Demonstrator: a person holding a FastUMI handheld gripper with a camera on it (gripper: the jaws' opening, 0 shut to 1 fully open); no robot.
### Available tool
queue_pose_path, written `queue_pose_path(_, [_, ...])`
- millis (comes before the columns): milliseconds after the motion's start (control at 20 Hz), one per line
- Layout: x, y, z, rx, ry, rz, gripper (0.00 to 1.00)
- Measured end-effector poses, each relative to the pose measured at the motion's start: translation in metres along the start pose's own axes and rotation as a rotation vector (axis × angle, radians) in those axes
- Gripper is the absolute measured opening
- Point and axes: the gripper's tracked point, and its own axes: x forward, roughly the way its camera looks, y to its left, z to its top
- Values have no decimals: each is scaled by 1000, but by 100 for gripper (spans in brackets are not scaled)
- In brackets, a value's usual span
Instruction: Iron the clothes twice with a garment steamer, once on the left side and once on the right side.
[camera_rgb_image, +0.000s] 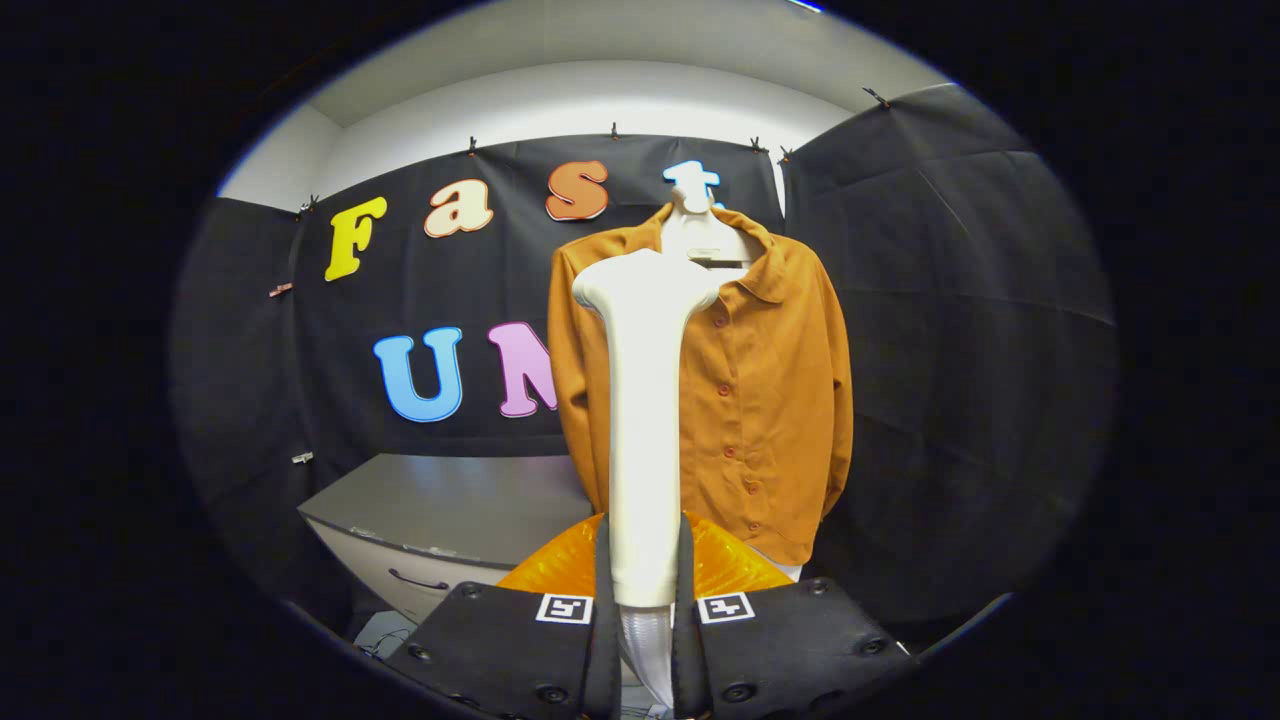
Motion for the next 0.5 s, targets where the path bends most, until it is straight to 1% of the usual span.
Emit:
queue_pose_path(200, [4, 47, 18, -5, -27, 26, 23])
queue_pose_path(300, [7, 70, 19, -18, -31, 41, 23])
queue_pose_path(400, [9, 89, 21, -1, -36, 52, 23])
queue_pose_path(500, [10, 103, 23, -18, -49, 47, 23])
